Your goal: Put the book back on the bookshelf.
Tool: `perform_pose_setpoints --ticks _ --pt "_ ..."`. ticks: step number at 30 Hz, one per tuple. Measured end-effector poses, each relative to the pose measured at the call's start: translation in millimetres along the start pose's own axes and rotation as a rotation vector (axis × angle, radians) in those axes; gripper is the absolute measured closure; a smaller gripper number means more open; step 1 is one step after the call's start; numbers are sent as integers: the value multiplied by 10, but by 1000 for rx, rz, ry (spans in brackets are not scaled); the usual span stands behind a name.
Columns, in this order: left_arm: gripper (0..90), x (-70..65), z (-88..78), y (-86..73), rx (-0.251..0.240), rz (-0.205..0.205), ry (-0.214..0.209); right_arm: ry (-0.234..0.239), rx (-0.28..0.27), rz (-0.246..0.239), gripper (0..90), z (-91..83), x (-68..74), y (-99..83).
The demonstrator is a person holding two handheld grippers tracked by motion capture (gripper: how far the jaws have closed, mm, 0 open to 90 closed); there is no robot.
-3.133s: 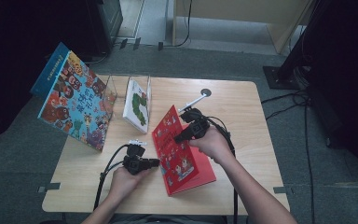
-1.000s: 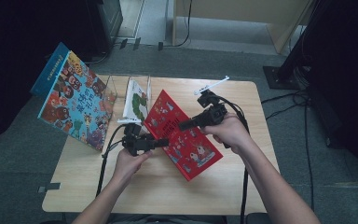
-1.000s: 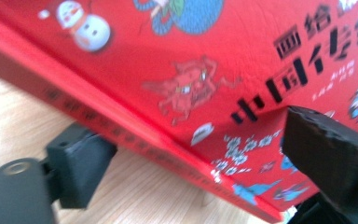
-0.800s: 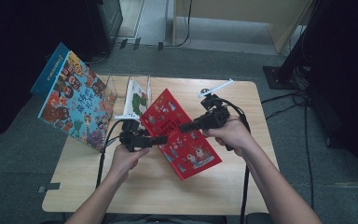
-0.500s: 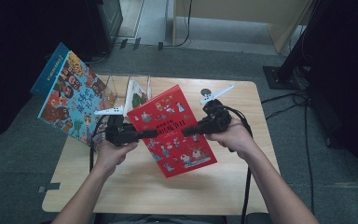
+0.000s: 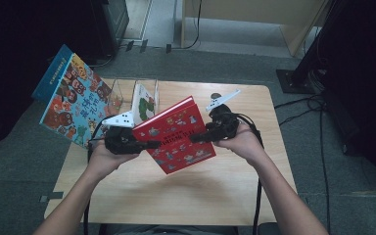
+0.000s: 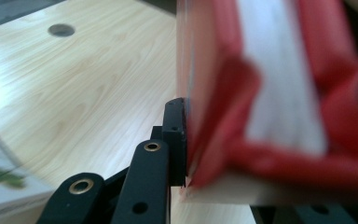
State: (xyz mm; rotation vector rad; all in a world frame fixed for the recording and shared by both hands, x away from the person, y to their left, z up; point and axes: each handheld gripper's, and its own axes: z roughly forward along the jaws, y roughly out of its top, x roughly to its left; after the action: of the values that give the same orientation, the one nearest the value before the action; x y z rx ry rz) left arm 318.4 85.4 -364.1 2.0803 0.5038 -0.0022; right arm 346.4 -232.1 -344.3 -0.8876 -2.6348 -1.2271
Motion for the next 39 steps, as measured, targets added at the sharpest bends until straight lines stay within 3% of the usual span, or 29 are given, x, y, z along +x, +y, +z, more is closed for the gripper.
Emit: perform_pose_setpoints --ticks 2,5,7,9,12,15,19,24,27,39 --pt "776 -17 -36 2 28 27 28 -28 -25 10 610 -24 -26 -26" --pt "799 -80 -22 6 72 51 66 -71 -87 63 662 -82 -75 -73" --pt "801 -112 34 8 113 71 88 -55 -144 87 682 -103 -94 -88" --pt "801 -95 28 -4 105 63 86 -78 -165 83 679 -83 -86 -98" --pt "800 -73 13 -12 115 56 90 -66 -191 95 680 -50 -102 -123" --pt "797 -67 -1 1 133 47 93 -58 -178 103 668 1 -126 -142" --pt "787 -70 -10 28 164 49 100 -95 -164 76 609 126 -174 -217" --pt "769 -41 -86 106 148 2 96 -85 -191 62 618 240 -202 -277" --pt "769 -33 -105 196 189 -10 107 -69 -178 58 619 288 -197 -269" --pt "751 55 -68 631 344 -37 80 -73 -180 21 618 354 -190 -240"
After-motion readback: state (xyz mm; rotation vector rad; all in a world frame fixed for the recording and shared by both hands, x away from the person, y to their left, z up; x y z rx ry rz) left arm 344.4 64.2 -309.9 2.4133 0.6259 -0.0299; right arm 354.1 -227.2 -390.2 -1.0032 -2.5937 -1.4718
